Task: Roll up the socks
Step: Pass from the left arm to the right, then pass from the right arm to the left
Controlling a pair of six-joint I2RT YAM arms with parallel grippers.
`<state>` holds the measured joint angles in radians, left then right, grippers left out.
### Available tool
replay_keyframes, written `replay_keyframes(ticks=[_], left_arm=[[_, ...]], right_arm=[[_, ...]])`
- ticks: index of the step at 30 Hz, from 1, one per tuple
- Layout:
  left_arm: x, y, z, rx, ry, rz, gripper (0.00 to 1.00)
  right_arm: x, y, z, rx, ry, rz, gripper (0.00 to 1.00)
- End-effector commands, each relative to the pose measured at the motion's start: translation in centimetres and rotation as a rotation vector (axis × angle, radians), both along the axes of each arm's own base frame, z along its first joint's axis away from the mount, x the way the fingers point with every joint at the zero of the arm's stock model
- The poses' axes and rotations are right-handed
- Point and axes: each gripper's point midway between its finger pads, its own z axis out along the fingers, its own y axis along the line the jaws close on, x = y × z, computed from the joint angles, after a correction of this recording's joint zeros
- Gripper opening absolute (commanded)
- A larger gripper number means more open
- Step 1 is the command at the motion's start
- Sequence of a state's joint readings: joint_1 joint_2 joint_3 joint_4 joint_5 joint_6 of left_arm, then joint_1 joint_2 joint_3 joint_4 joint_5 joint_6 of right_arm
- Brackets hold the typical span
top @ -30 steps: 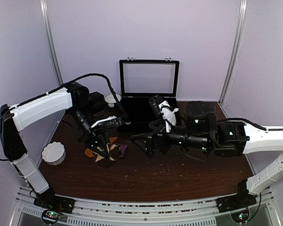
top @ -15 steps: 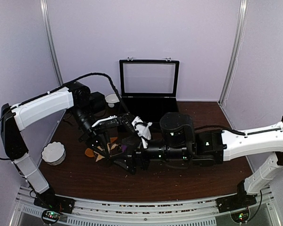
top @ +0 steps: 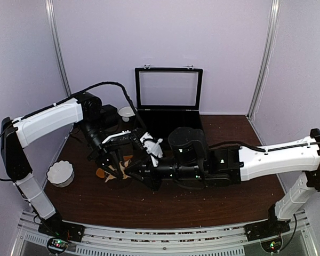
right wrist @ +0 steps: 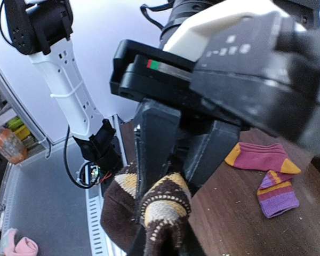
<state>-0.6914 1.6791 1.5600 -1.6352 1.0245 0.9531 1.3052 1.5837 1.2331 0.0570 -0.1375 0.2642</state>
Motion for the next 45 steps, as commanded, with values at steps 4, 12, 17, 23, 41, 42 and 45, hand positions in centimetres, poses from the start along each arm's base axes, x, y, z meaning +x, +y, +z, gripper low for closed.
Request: replay_keyframes(ticks=[4, 12, 17, 23, 41, 42, 45], left_arm=[[0.3, -0.3, 1.4, -0.040, -0.052, 0.007, 0.09], [7.2, -0.6, 1.5, 0.043, -0.466, 0.272, 0.19], [6.5, -0.3, 3.2, -0.019, -0.507, 0.286, 0.39], [4.1, -0.1, 2.0, -0.021, -0.382, 0.213, 0.53], [5.3, -0.4, -0.2, 0.024, -0.702, 0.258, 0.43], [6.0, -0.2, 0.0, 0.032, -0.745, 0.280, 0.40], [7.7, 0.2, 0.9, 0.041, -0.847, 0.325, 0.33]], right_arm=[[1.1, 0.3, 1.1, 0.027, 0.018, -0.069, 0.00], [3.1, -2.1, 0.3, 0.001, -0.032, -0.299, 0.00], [3.3, -2.9, 0.8, -0.007, -0.092, -0.368, 0.00], [3.0, -2.9, 1.9, 0.032, -0.109, -0.377, 0.00], [2.8, -1.1, 3.3, 0.175, 0.019, -0.408, 0.00], [2.7, -1.0, 3.3, 0.178, 0.036, -0.404, 0.00], [2.4, -0.8, 2.8, 0.189, 0.093, -0.397, 0.00]])
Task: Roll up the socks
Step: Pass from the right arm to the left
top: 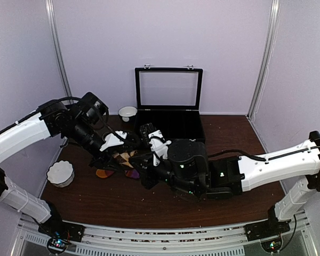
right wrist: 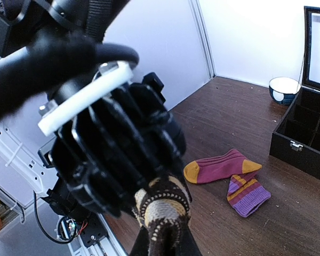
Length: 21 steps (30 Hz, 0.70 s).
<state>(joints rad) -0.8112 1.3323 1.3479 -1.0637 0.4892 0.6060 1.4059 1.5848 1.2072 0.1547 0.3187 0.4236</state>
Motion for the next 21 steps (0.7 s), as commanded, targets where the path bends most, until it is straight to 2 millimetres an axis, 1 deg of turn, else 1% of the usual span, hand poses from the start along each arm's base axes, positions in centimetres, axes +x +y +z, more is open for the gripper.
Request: replay_keyframes(ticks=[1, 3, 6, 10, 13, 17, 19, 21], left_arm=[[3.4, 0.1, 2.0, -0.017, -0.220, 0.088, 0.32], [3.7, 0.1, 2.4, -0.021, -0.247, 0.091, 0.26], [3.6, 0.0, 2.2, -0.011, -0.270, 0.076, 0.22], [3.4, -0.2, 1.2, 0.031, -0.324, 0.061, 0.22], [3.5, -0.3, 1.1, 0.047, -0.354, 0.061, 0.22], [4.0, -0.1, 0.8, 0.081, -0.393, 0.064, 0.24], [4.1, 0.0, 0.7, 0.087, -0.395, 0.064, 0.23], [3.8, -0.1, 0.6, 0.083, -0.385, 0.054, 0.00]], right_arm=[[0.0, 0.6, 1.2, 0.100, 0.080, -0.012, 0.00], [-0.1, 0.7, 1.1, 0.117, 0.117, -0.010, 0.00], [0.1, 0.6, 0.5, 0.157, 0.195, -0.043, 0.00], [0.5, 1.1, 0.2, 0.218, 0.296, -0.074, 0.00], [0.9, 1.4, -0.6, 0.206, 0.355, -0.109, 0.00], [0.8, 1.8, -1.0, 0.230, 0.409, -0.119, 0.00], [0.8, 2.0, -1.0, 0.237, 0.419, -0.117, 0.00], [0.8, 2.2, -0.9, 0.245, 0.420, -0.109, 0.02]])
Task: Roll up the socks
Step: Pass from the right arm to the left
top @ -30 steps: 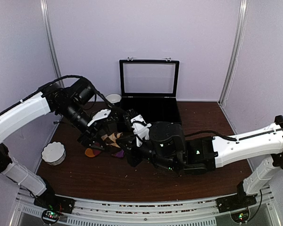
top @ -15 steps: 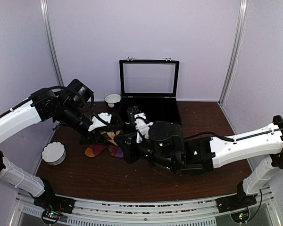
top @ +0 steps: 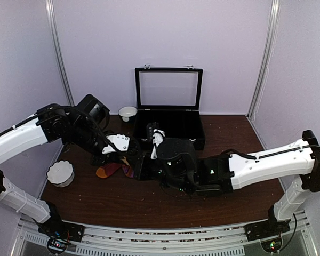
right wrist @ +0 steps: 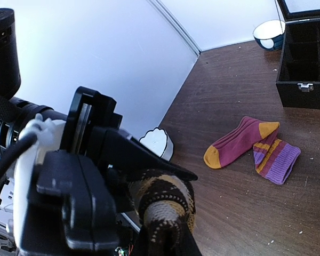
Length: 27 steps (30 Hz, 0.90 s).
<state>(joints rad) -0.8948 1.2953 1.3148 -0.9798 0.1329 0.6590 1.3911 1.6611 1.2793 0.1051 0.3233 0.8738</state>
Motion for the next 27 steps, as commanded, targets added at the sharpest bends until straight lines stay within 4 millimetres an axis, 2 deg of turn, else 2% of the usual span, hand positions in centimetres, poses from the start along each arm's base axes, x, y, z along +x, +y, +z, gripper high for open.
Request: replay_keyframes(ticks=[1, 2, 5, 7, 8, 10, 14, 16, 18, 20, 27], left_arm=[[0.3, -1.2, 1.3, -0.053, -0.057, -0.037, 0.00], [-0.3, -1.3, 1.3, -0.057, -0.032, -0.057, 0.00], [-2.4, -1.4, 1.4, -0.074, 0.074, -0.128, 0.00], [-3.5, -1.5, 1.6, -0.093, 0.135, -0.160, 0.00], [-3.9, -1.6, 1.7, -0.101, 0.153, -0.171, 0.00], [-4.5, -1.7, 1.9, -0.112, 0.177, -0.195, 0.00], [-4.6, -1.6, 2.4, -0.115, 0.161, -0.209, 0.00], [-4.4, -1.5, 2.6, -0.114, 0.144, -0.204, 0.00], [-3.9, -1.3, 2.7, -0.107, 0.116, -0.191, 0.00], [-3.4, -1.1, 2.8, -0.098, 0.076, -0.180, 0.00], [-1.8, -0.4, 3.7, -0.079, -0.076, -0.160, 0.00]], right_arm=[[-0.3, 0.8, 0.5, 0.043, 0.047, 0.011, 0.12], [-0.4, 0.7, 0.6, 0.037, 0.029, 0.020, 0.26], [-0.4, -0.5, 1.8, 0.046, -0.051, 0.030, 0.56], [-0.7, -1.4, 2.8, 0.043, -0.135, 0.051, 0.71], [-0.9, -1.6, 3.1, 0.027, -0.176, 0.073, 0.74], [-1.1, -1.8, 3.2, -0.016, -0.213, 0.108, 0.72], [-0.4, -2.1, 2.8, -0.057, -0.193, 0.141, 0.49], [-0.2, -2.1, 2.7, -0.042, -0.173, 0.149, 0.51], [-0.2, -1.4, 2.5, -0.041, -0.142, 0.182, 0.62], [-0.6, -0.5, 2.2, -0.031, -0.119, 0.227, 0.66], [0.2, 0.8, -0.5, 0.039, 0.065, 0.215, 0.62]])
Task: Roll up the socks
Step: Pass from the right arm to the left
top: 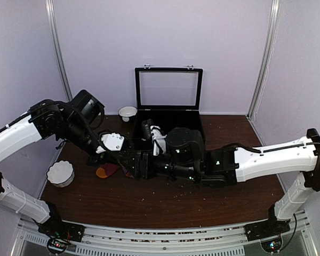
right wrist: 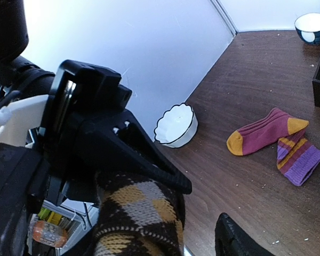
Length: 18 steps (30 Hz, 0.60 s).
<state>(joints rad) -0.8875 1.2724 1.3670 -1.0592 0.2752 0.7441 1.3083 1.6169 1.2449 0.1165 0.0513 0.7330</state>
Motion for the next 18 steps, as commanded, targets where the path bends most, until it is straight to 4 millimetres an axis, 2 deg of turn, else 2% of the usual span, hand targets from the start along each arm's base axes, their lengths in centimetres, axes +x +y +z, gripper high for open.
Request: replay_keyframes(ticks=[1, 3, 6, 11, 13, 18], left_arm=[[0.9, -0.1, 1.8, -0.031, -0.137, -0.011, 0.00], [0.9, -0.1, 1.5, -0.019, -0.146, -0.026, 0.00], [0.7, 0.2, 0.4, 0.031, -0.153, -0.045, 0.00], [1.2, 0.5, 0.1, 0.035, -0.233, -0.030, 0.29], [1.6, 0.6, 0.4, 0.034, -0.266, -0.016, 0.36], [3.1, 1.0, 0.5, 0.054, -0.363, 0.038, 0.38]], right_arm=[[0.7, 0.8, -1.1, 0.101, 0.162, -0.011, 0.60], [1.5, 0.7, -0.5, 0.217, 0.226, -0.026, 0.53], [2.5, 0.3, -0.1, 0.319, 0.277, -0.045, 0.30], [2.5, 0.7, 1.1, 0.379, 0.309, -0.027, 0.03], [2.6, 0.6, 0.8, 0.391, 0.346, -0.035, 0.00], [2.8, 0.3, -0.1, 0.443, 0.423, -0.053, 0.00]])
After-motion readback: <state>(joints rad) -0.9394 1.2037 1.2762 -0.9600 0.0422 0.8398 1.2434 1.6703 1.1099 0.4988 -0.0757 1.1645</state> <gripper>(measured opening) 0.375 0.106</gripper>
